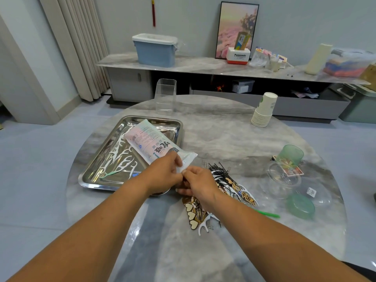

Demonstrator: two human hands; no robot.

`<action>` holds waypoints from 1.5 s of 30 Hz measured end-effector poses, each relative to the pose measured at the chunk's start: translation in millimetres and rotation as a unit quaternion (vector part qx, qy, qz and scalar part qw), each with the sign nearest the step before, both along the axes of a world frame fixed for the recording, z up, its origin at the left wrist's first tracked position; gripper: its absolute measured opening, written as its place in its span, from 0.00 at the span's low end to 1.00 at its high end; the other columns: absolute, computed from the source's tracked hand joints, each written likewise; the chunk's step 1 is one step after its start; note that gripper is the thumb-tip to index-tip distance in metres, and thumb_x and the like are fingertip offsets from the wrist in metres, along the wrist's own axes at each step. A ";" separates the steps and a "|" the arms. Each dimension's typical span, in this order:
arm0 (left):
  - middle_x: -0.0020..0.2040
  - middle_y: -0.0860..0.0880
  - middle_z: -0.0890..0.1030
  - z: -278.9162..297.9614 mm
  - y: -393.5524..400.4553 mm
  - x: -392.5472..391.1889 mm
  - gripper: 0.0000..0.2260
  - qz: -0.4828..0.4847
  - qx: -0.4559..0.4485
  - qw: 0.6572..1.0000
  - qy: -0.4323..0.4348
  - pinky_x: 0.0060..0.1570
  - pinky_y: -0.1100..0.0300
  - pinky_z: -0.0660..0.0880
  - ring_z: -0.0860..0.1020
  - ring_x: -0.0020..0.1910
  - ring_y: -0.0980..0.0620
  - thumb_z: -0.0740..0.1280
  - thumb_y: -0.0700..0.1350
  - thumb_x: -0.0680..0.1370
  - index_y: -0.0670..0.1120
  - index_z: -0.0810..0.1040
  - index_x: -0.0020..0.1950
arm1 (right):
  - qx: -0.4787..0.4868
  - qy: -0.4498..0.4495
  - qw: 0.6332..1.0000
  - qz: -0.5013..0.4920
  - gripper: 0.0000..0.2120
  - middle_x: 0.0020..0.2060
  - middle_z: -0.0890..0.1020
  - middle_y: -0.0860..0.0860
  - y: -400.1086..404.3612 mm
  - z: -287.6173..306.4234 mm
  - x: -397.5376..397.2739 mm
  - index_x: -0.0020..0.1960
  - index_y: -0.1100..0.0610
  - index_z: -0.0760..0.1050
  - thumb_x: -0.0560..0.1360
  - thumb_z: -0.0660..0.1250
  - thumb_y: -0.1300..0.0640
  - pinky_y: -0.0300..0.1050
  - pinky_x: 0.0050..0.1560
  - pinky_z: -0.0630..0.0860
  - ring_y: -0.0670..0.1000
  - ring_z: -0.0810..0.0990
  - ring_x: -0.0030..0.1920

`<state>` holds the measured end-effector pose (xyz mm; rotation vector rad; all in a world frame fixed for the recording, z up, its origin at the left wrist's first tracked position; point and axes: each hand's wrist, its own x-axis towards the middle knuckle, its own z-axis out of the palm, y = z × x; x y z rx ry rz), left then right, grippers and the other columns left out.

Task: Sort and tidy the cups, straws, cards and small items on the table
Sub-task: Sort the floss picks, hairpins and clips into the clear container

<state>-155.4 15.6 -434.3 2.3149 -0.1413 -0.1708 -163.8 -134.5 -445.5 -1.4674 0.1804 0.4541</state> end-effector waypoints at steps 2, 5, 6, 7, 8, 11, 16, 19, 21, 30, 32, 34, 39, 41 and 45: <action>0.41 0.53 0.78 6.3 -2.4 1.4 0.09 -0.008 0.109 0.991 -0.075 0.39 0.58 0.74 0.77 0.40 0.54 0.72 0.47 0.74 0.54 0.73 0.49 | -0.009 -0.010 1.000 -0.004 0.10 0.39 0.81 0.57 -0.4 1.8 3.4 0.53 0.68 0.79 0.83 0.62 0.62 0.42 0.36 0.83 0.49 0.82 0.33; 0.46 0.53 0.74 14.2 -6.3 3.7 0.06 0.010 0.173 0.975 -0.138 0.44 0.56 0.73 0.76 0.44 0.51 0.74 0.48 0.76 0.50 0.77 0.47 | -0.016 -0.029 0.999 0.000 0.11 0.44 0.83 0.59 -1.4 6.8 7.1 0.54 0.68 0.80 0.83 0.62 0.62 0.42 0.37 0.83 0.51 0.83 0.38; 0.46 0.53 0.74 16.1 -6.3 4.5 0.06 0.012 0.180 0.974 -0.140 0.43 0.56 0.72 0.76 0.44 0.51 0.73 0.48 0.76 0.49 0.78 0.46 | -0.018 -0.036 0.999 0.002 0.11 0.42 0.83 0.58 -2.0 8.5 7.8 0.53 0.67 0.80 0.84 0.61 0.63 0.41 0.37 0.83 0.49 0.83 0.36; 0.44 0.53 0.75 17.9 -5.5 4.8 0.05 0.011 0.184 0.973 -0.136 0.42 0.57 0.71 0.76 0.43 0.51 0.73 0.47 0.77 0.49 0.78 0.44 | -0.023 -0.043 0.999 0.005 0.10 0.40 0.83 0.56 -2.2 9.7 7.8 0.51 0.65 0.81 0.84 0.61 0.63 0.41 0.36 0.83 0.47 0.83 0.33; 0.42 0.54 0.76 19.6 -3.9 5.0 0.06 0.007 0.187 0.974 -0.131 0.40 0.57 0.71 0.77 0.42 0.51 0.72 0.47 0.78 0.49 0.79 0.43 | -0.029 -0.048 0.998 0.008 0.10 0.38 0.82 0.56 -2.1 10.3 7.5 0.50 0.64 0.81 0.84 0.62 0.62 0.40 0.36 0.83 0.46 0.83 0.32; 0.39 0.54 0.76 22.9 0.0 3.0 0.08 -0.009 0.192 0.974 -0.119 0.37 0.57 0.69 0.77 0.39 0.52 0.69 0.48 0.79 0.49 0.77 0.41 | -0.040 -0.057 0.998 0.013 0.11 0.41 0.80 0.59 -0.2 11.0 5.2 0.53 0.69 0.79 0.84 0.62 0.62 0.42 0.37 0.83 0.48 0.82 0.35; 0.41 0.51 0.70 24.0 -6.4 -6.3 0.09 -0.052 0.310 0.931 -0.185 0.38 0.52 0.65 0.72 0.41 0.47 0.57 0.51 0.82 0.50 0.64 0.44 | -0.059 -0.077 0.995 0.026 0.14 0.42 0.81 0.62 3.0 15.3 1.8 0.51 0.74 0.76 0.84 0.62 0.61 0.49 0.40 0.85 0.54 0.83 0.37; 0.40 0.53 0.67 26.6 -8.4 -7.8 0.08 -0.067 0.301 0.931 -0.196 0.39 0.53 0.62 0.70 0.41 0.48 0.57 0.50 0.82 0.50 0.63 0.44 | -0.117 -0.115 0.986 0.034 0.15 0.38 0.81 0.62 3.2 17.6 3.1 0.47 0.73 0.75 0.84 0.61 0.61 0.59 0.44 0.84 0.57 0.83 0.35; 0.40 0.53 0.67 27.2 -10.3 -8.0 0.09 -0.062 0.285 0.937 -0.192 0.40 0.54 0.62 0.68 0.41 0.48 0.58 0.49 0.82 0.50 0.63 0.43 | -0.144 -0.125 0.981 0.036 0.14 0.36 0.81 0.61 2.0 20.5 5.1 0.45 0.71 0.76 0.83 0.61 0.61 0.57 0.42 0.84 0.58 0.84 0.33; 0.38 0.54 0.67 25.7 -24.8 -13.5 0.12 -0.007 0.187 0.969 -0.159 0.33 0.54 0.59 0.69 0.38 0.47 0.62 0.48 0.80 0.53 0.60 0.41 | -0.197 -0.045 0.979 0.014 0.09 0.34 0.81 0.58 -7.4 23.7 13.7 0.46 0.67 0.80 0.80 0.63 0.64 0.51 0.36 0.83 0.53 0.80 0.29; 0.39 0.53 0.70 34.3 -23.0 -10.4 0.12 0.063 0.133 0.973 -0.179 0.31 0.54 0.61 0.71 0.36 0.49 0.63 0.48 0.79 0.52 0.62 0.40 | -0.195 -0.010 0.981 -0.001 0.08 0.33 0.79 0.57 -12.6 22.0 12.8 0.49 0.67 0.80 0.81 0.63 0.65 0.43 0.27 0.77 0.50 0.77 0.26; 0.40 0.52 0.71 43.1 -16.9 -7.1 0.10 0.103 0.163 0.962 -0.193 0.32 0.53 0.62 0.72 0.36 0.48 0.62 0.49 0.79 0.51 0.64 0.40 | -0.169 -0.010 0.986 0.000 0.07 0.34 0.79 0.56 -16.3 23.3 12.7 0.49 0.66 0.79 0.81 0.64 0.65 0.39 0.24 0.73 0.47 0.76 0.23; 0.38 0.52 0.73 44.8 -10.7 -9.1 0.09 0.091 0.185 0.961 -0.182 0.29 0.55 0.60 0.72 0.34 0.52 0.61 0.49 0.80 0.50 0.66 0.40 | -0.307 -0.111 0.942 0.081 0.03 0.41 0.83 0.52 -49.3 53.2 28.5 0.50 0.62 0.82 0.79 0.70 0.62 0.40 0.38 0.77 0.45 0.78 0.32; 0.39 0.52 0.73 42.9 -12.4 -11.0 0.09 0.070 0.198 0.963 -0.169 0.30 0.55 0.60 0.71 0.34 0.53 0.61 0.48 0.80 0.50 0.67 0.41 | -0.426 -0.153 0.881 0.140 0.03 0.47 0.85 0.54 -68.5 68.6 32.3 0.48 0.60 0.83 0.78 0.71 0.61 0.50 0.52 0.81 0.50 0.81 0.42; 0.42 0.51 0.74 37.5 -15.1 -11.2 0.06 0.044 0.236 0.961 -0.141 0.33 0.53 0.63 0.75 0.39 0.46 0.60 0.47 0.80 0.49 0.69 0.43 | -0.595 -0.081 0.732 0.320 0.14 0.55 0.85 0.55 -89.8 79.3 21.3 0.58 0.61 0.82 0.75 0.76 0.57 0.53 0.63 0.79 0.55 0.83 0.56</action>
